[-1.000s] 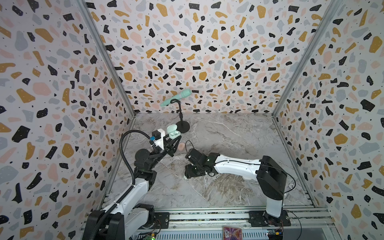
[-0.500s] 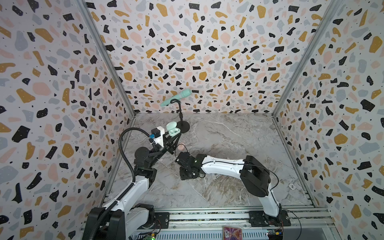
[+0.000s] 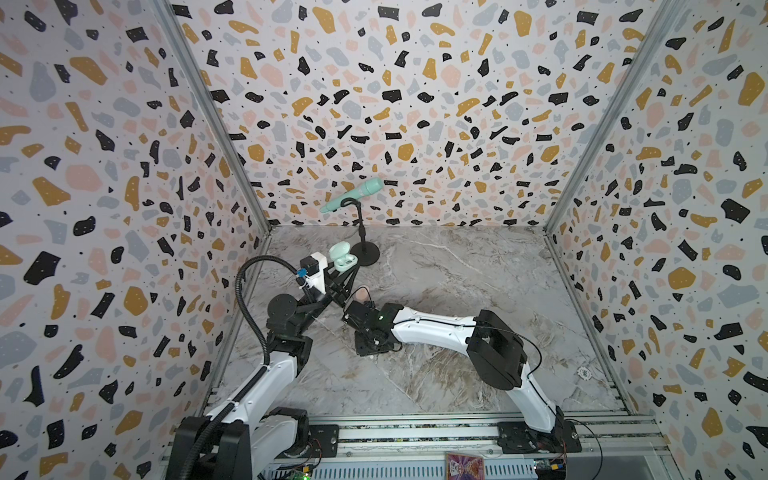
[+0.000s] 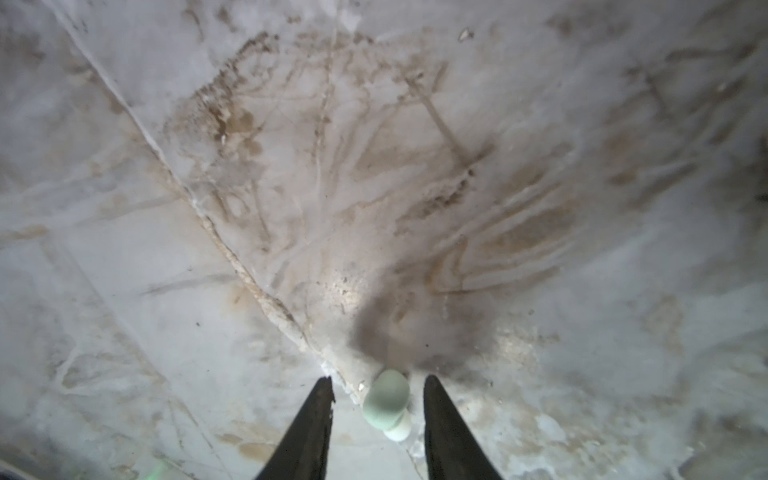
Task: Insert the wireless bluetooth earbuds into the charging case
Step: 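Lower and close the right gripper on the second mint green earbud, then lift the earbud and carry it to the case held by the left gripper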
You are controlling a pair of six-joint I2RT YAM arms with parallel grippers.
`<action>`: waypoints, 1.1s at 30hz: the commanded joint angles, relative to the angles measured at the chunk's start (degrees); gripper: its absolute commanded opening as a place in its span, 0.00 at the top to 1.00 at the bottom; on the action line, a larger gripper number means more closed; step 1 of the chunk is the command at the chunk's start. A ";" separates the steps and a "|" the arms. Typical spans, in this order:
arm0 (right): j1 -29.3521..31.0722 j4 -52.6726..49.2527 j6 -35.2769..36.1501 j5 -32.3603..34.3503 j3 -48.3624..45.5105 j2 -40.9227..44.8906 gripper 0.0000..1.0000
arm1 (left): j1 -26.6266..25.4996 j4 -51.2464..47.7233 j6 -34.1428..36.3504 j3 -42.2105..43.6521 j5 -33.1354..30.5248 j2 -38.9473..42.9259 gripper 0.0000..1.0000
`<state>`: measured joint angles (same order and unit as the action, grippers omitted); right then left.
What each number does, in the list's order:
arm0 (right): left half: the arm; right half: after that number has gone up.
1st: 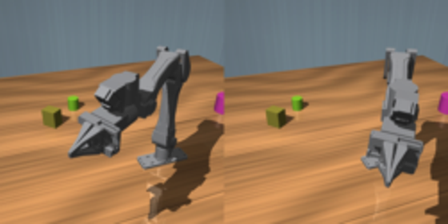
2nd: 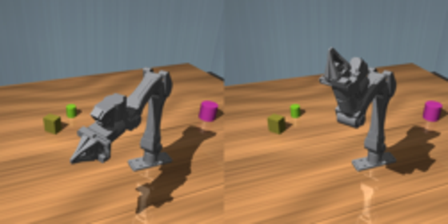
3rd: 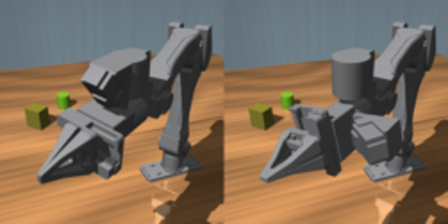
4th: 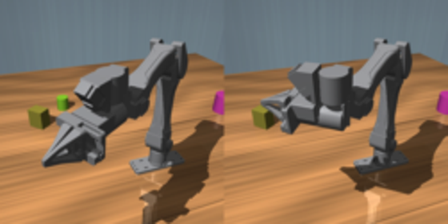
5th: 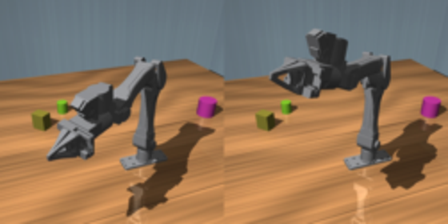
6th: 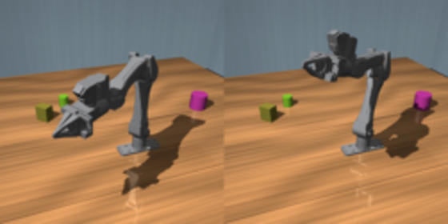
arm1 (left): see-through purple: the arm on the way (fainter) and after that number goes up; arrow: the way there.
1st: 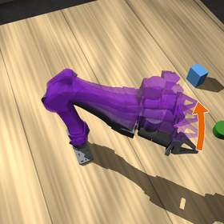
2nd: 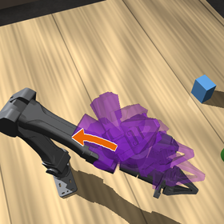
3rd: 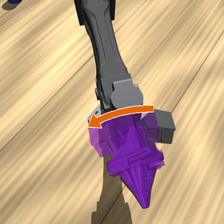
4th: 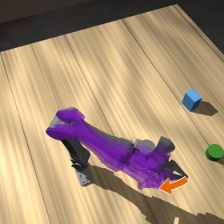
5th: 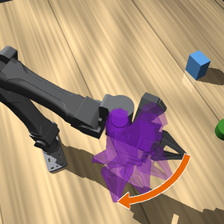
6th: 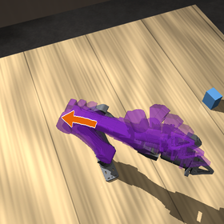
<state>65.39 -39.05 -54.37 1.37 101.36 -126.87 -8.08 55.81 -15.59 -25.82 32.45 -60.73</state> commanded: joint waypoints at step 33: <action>-1.02 2.79 0.89 -0.93 -10.91 9.39 0.81 | -0.15 5.41 -1.97 -0.02 4.39 0.22 0.71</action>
<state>64.88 -36.01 -53.28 0.21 92.62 -122.80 -8.10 55.94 -16.21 -25.82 34.81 -60.62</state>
